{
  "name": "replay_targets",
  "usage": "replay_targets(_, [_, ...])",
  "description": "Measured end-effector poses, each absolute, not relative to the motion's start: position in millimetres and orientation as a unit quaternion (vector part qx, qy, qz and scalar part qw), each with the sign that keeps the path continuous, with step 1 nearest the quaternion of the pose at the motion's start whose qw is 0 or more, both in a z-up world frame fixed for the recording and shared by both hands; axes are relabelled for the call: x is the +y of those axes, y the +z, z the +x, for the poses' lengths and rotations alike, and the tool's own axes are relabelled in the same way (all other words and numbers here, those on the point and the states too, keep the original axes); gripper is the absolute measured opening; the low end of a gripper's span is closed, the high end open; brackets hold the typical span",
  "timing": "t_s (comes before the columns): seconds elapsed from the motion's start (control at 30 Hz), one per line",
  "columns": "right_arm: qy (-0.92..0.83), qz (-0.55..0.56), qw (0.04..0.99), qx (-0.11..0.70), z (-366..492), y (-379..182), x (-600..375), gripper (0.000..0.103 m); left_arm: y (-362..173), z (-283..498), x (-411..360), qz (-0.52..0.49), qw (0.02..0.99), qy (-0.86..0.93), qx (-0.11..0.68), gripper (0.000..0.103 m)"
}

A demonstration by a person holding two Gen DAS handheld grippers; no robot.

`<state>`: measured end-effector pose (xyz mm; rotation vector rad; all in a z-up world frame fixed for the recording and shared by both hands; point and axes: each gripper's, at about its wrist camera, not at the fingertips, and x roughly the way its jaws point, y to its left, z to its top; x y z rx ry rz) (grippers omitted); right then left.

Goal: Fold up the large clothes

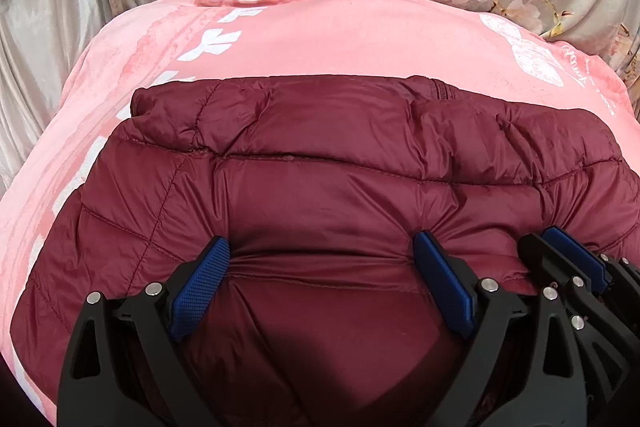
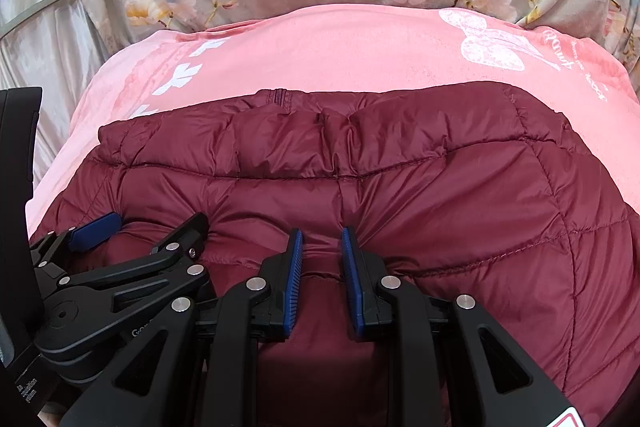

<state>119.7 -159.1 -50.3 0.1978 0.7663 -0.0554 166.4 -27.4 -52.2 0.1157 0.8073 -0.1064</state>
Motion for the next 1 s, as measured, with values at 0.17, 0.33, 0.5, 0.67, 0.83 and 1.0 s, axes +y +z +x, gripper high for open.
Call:
replay_targets(0.17, [-0.027, 0.096, 0.922, 0.373, 120, -50, -159, 0.021, -52, 166, -27, 0.056, 0.917, -0.051, 0.391, 0.091])
replay_targets(0.33, [-0.026, 0.095, 0.922, 0.373, 119, -50, -160, 0.021, -52, 166, -26, 0.056, 0.918, -0.048, 0.390, 0.092])
replay_targets(0.5, [-0.032, 0.090, 0.923, 0.373, 119, -50, -160, 0.021, -52, 167, -27, 0.057, 0.918, -0.042, 0.389, 0.093])
replay_targets(0.67, [-0.036, 0.089, 0.923, 0.372, 119, -50, -159, 0.020, -52, 168, -27, 0.056, 0.920, -0.038, 0.387, 0.095])
replay_targets(0.83, [-0.034, 0.090, 0.923, 0.372, 120, -51, -160, 0.020, -51, 168, -25, 0.045, 0.920, -0.047, 0.387, 0.095])
replay_targets(1.0, [-0.033, 0.100, 0.924, 0.367, 112, -46, -162, 0.024, -41, 156, -4, 0.000, 0.917, -0.082, 0.390, 0.095])
